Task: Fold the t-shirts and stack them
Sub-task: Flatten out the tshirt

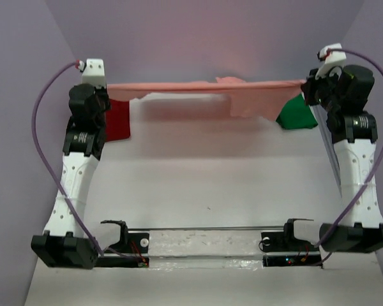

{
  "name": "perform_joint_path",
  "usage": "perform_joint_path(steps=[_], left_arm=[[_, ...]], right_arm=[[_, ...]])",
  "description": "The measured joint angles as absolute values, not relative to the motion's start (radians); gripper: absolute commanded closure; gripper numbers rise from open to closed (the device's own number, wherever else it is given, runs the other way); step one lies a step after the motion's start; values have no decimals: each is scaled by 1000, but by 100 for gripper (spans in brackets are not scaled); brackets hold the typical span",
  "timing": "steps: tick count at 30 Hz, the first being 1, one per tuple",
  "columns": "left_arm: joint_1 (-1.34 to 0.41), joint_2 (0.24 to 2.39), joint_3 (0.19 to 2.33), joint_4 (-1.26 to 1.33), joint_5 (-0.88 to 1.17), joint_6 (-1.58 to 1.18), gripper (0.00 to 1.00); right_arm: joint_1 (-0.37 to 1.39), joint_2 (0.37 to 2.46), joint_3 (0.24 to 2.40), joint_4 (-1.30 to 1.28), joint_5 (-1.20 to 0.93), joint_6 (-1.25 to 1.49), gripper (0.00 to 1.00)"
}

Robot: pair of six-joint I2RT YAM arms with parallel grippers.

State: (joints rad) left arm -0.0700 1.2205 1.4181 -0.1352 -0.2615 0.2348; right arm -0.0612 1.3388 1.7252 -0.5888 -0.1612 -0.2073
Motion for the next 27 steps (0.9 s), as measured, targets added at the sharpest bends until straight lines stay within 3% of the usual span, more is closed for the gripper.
perform_joint_path(steps=[4, 8, 14, 19, 27], left_arm=[[-70, 1037, 1125, -160, -249, 236, 100], [-70, 921, 996, -238, -231, 238, 100], [-46, 775, 1073, -321, -206, 241, 100], [-31, 783, 1187, -311, -182, 242, 100], [-31, 917, 1177, -263, -173, 253, 100]], right_arm=[[-66, 1119, 1469, -632, -164, -223, 100], [-67, 993, 1391, -716, -157, -238, 100], [-69, 889, 1430, -784, -142, -244, 100], [-73, 914, 1499, -781, -143, -233, 100], [-73, 1040, 1480, -721, -143, -227, 100]])
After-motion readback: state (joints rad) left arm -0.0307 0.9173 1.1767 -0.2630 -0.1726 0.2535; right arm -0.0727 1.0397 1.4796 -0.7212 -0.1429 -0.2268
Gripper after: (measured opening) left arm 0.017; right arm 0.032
